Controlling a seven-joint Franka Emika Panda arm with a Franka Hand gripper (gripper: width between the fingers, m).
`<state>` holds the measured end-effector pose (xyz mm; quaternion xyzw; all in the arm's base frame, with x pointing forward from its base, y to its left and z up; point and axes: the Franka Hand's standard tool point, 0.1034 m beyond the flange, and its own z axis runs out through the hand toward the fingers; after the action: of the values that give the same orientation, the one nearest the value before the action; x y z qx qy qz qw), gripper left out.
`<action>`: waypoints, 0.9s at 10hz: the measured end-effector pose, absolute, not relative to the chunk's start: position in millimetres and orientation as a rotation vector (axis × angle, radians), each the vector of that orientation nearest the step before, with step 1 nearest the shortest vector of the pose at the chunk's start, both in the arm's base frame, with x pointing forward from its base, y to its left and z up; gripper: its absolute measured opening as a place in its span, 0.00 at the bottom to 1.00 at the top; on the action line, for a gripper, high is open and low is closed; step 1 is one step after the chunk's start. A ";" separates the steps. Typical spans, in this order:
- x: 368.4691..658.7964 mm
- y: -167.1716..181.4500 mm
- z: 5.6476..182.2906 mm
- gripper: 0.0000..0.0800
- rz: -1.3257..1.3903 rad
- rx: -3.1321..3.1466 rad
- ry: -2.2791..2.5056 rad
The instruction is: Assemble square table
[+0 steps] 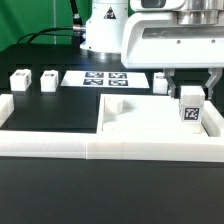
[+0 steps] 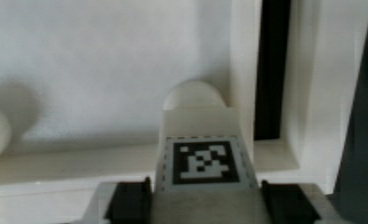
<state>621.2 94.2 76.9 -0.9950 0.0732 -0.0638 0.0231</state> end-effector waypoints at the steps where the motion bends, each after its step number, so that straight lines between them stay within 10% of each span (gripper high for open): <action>1: 620.9 97.3 75.1 0.37 -0.178 -3.063 0.386; 9: 622.5 100.4 74.4 0.37 -0.162 -3.056 0.463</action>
Offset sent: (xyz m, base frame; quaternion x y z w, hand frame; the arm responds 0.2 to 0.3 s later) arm 0.0303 0.0040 -0.0132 -0.0113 -0.0098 0.2785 0.9603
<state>622.5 100.4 74.4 -0.9871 0.1497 -0.0522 0.0234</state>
